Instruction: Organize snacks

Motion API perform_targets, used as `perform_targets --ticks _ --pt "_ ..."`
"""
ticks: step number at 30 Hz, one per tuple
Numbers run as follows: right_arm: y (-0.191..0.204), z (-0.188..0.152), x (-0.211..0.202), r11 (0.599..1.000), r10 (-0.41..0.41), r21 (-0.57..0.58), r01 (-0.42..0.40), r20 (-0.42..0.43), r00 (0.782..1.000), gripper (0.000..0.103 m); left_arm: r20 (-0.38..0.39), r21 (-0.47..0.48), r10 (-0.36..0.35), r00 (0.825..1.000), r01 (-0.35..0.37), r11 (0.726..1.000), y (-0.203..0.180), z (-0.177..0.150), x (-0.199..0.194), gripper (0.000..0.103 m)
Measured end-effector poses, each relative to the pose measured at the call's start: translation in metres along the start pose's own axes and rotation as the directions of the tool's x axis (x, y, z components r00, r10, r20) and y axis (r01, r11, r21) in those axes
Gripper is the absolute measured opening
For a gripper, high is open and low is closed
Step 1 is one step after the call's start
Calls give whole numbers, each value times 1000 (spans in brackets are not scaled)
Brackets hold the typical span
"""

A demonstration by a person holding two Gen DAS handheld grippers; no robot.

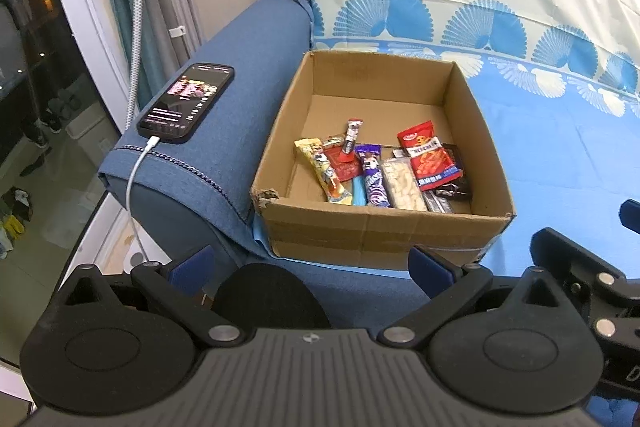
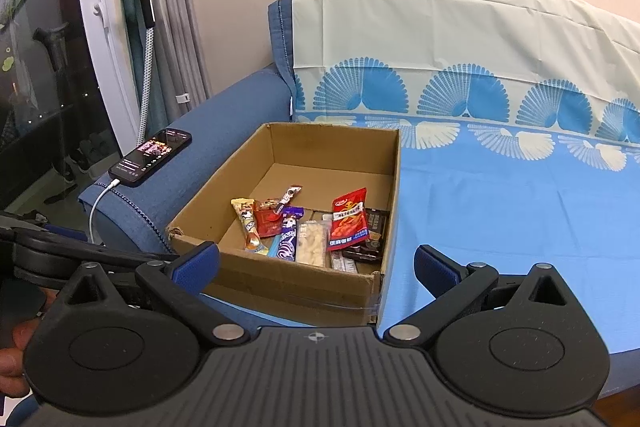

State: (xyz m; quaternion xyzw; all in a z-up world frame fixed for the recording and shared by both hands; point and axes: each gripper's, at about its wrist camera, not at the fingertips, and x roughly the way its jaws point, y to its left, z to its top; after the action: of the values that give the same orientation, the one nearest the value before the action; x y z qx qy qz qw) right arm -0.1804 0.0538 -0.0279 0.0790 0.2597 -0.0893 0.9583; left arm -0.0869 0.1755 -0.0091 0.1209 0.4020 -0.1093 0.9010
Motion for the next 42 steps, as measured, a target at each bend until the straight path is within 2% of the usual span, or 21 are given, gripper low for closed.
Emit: perform_targets --ticks 5,8,12,28,42 --pt "0 0 0 1000 4 2 -4 3 1000 103 -37 -2 29 999 -29 1000 2 0 6 103" --pt "0 0 -1 1000 5 -1 -5 3 1000 103 -26 8 44 999 -44 999 3 -1 6 103" --pt "-2 0 -1 1000 10 -2 -10 1 1000 103 6 15 35 999 -35 999 1 -1 1 103" --pt "-2 0 -1 1000 10 0 -10 6 1000 103 38 16 24 999 -24 1000 1 0 -3 103" --pt "-2 0 -3 1000 11 -2 -11 11 1000 103 41 19 26 999 -27 999 0 1 -3 103"
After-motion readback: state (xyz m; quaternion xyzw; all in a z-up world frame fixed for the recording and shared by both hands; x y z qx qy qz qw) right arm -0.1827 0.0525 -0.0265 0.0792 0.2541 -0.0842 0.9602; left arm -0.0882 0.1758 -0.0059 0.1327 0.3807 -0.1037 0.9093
